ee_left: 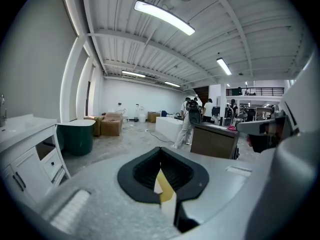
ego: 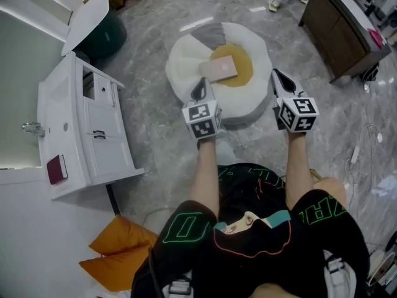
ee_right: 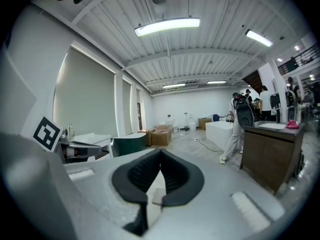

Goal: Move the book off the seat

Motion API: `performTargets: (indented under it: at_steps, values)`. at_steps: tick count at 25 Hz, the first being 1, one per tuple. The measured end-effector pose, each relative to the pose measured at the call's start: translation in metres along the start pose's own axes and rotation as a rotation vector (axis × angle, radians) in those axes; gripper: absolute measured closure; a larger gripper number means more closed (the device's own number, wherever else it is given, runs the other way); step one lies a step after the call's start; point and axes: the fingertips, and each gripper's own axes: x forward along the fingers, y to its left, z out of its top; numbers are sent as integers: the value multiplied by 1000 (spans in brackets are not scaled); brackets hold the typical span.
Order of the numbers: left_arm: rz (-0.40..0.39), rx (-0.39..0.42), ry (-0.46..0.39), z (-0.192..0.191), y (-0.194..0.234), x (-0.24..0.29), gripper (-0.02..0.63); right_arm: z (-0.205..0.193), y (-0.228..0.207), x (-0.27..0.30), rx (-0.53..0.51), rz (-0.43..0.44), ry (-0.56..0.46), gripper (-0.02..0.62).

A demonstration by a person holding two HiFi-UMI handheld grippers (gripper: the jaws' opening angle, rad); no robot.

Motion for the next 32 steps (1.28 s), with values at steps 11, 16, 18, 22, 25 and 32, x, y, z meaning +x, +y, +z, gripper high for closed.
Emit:
performTargets:
  at_steps: [11, 16, 18, 22, 25, 32]
  values:
    - [23, -162, 246, -93, 79, 109, 595, -65, 6, 148, -8, 6, 198, 594]
    - [-2, -227, 307, -118, 106, 152, 595, -84, 24, 217, -20, 68, 303, 594]
    - [-30, -231, 323, -126, 113, 167, 595, -89, 28, 239, -24, 78, 327, 594]
    - [-55, -263, 352, -138, 121, 197, 595, -102, 24, 269, -36, 106, 381, 594]
    - [-90, -271, 383, -151, 115, 220, 595, -123, 10, 274, -25, 107, 450, 594]
    - [-95, -281, 427, -192, 113, 273, 594, -179, -8, 297, -41, 188, 557, 594]
